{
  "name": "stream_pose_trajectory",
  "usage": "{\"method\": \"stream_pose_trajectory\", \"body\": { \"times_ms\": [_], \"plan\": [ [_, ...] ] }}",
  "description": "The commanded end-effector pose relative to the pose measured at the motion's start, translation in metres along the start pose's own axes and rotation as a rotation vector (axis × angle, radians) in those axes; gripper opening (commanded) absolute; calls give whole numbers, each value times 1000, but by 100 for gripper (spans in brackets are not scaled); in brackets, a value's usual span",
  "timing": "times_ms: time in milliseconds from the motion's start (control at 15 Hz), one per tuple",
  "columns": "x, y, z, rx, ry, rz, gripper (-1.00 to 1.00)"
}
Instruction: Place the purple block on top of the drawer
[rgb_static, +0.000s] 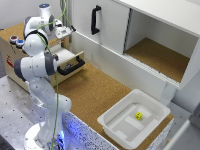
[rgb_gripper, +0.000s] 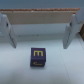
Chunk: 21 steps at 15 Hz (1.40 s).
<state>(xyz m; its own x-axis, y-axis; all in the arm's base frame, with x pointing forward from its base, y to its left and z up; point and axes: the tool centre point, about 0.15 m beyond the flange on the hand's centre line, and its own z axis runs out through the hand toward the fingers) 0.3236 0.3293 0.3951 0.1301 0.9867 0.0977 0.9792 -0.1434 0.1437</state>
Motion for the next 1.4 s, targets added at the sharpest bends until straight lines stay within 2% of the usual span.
{"method": "stream_pose_trajectory", "body": {
  "times_ms": [0,200,600,867,933,1133,1333],
  "plan": [
    [10,-1,51,2,87,-29,100],
    [21,7,63,-1,84,-6,100],
    [25,10,88,-5,23,21,100],
    [28,6,94,5,8,27,100],
    [27,6,95,-1,4,26,-100],
    [21,7,99,-22,-26,24,-100],
    [17,9,92,-25,-23,42,-100]
  ]
}}
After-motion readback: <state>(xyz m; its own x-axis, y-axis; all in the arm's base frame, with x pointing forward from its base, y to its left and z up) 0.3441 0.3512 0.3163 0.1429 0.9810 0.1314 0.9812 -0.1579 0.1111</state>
